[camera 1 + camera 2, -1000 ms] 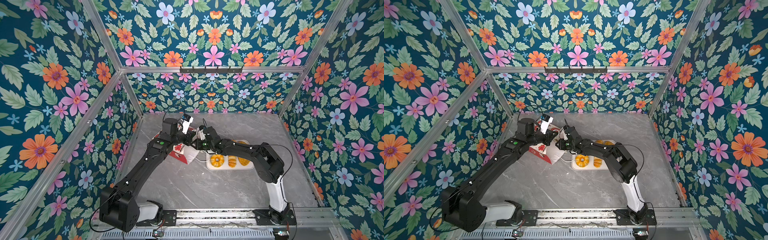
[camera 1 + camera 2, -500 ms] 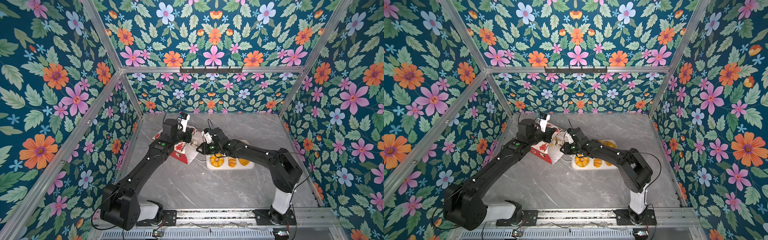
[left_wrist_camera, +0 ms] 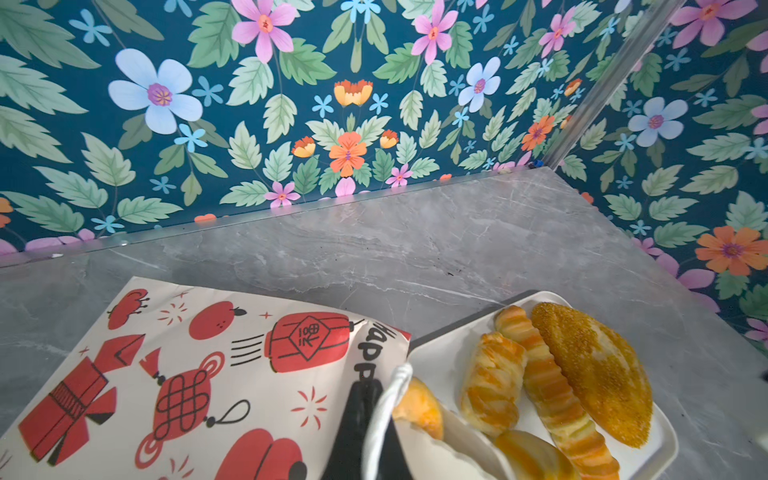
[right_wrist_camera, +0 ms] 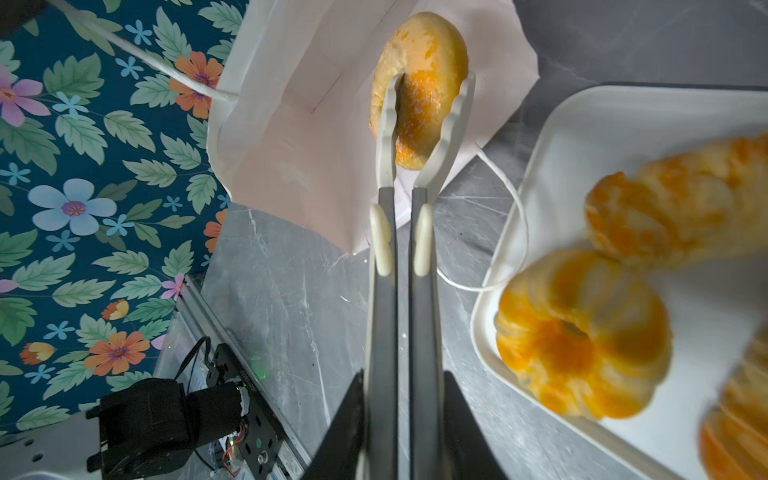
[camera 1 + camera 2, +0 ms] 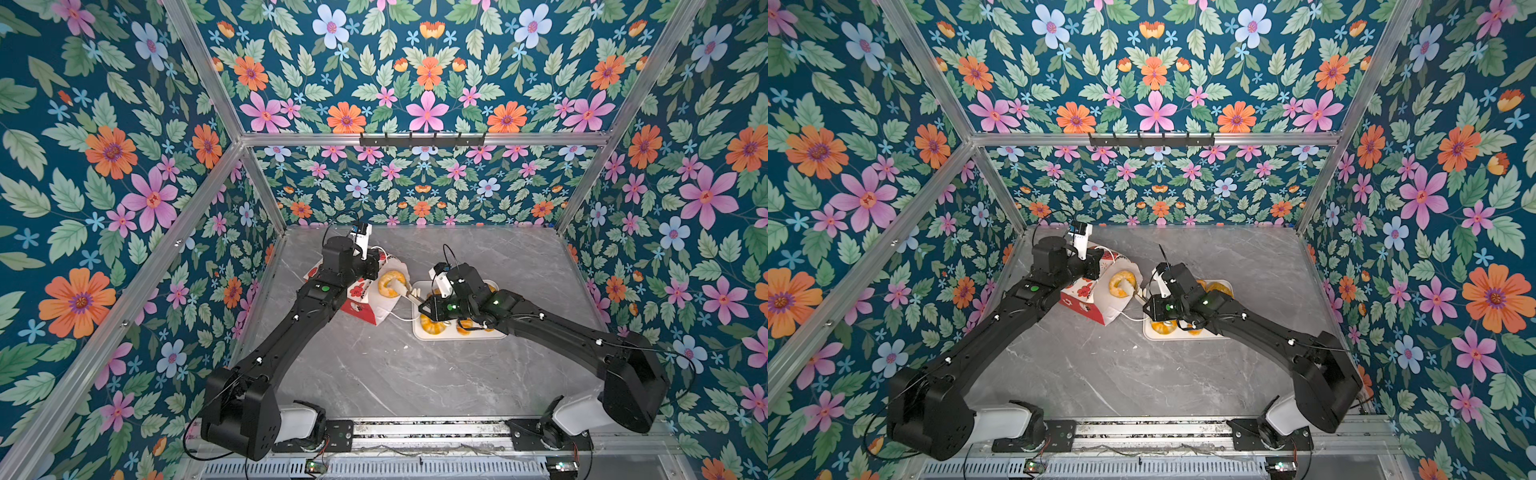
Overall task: Take the fake bread out of the paper bag
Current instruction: 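Pull the small yellow ring out of the bag over the tray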
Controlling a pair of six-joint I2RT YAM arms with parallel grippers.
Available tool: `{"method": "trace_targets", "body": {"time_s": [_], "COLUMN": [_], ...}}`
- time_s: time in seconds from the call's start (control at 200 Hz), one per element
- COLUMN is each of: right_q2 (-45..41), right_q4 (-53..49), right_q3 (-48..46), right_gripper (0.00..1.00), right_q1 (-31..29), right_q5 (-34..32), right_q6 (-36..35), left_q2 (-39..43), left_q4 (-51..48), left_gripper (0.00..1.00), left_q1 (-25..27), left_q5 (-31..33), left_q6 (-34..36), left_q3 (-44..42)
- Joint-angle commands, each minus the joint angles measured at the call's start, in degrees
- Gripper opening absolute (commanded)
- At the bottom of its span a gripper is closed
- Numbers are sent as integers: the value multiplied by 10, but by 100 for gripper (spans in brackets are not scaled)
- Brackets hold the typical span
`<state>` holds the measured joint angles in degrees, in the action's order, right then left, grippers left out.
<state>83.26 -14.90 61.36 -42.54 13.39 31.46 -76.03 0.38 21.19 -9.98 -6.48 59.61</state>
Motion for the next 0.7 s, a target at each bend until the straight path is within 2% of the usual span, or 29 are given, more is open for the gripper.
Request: {"method": "trace_targets", "body": {"time_s": [0.0,0.345,0.6,0.695], "right_q2": [-21,-83,-66,-50], "right_q4": [-35,-101,-186,-236], "right_q3": [-6,-12,35,66], "right_gripper": [14,14,14,14], "right_q1": [5,56,93,102], "right_q5": [-41,-31,40,40], "right_q6": [-15,-14,-13,-24], "left_q2": [-5,2,23,28], "left_q4": [17,34,65,71], "left_gripper": [0,0,0,0], "left_q1": [-4,-34,-67,-71], "left_q5": [39,106,98,92], "left_q6": [8,13,-8,-9], "left_q3": [-1,-39,-73,-80]}}
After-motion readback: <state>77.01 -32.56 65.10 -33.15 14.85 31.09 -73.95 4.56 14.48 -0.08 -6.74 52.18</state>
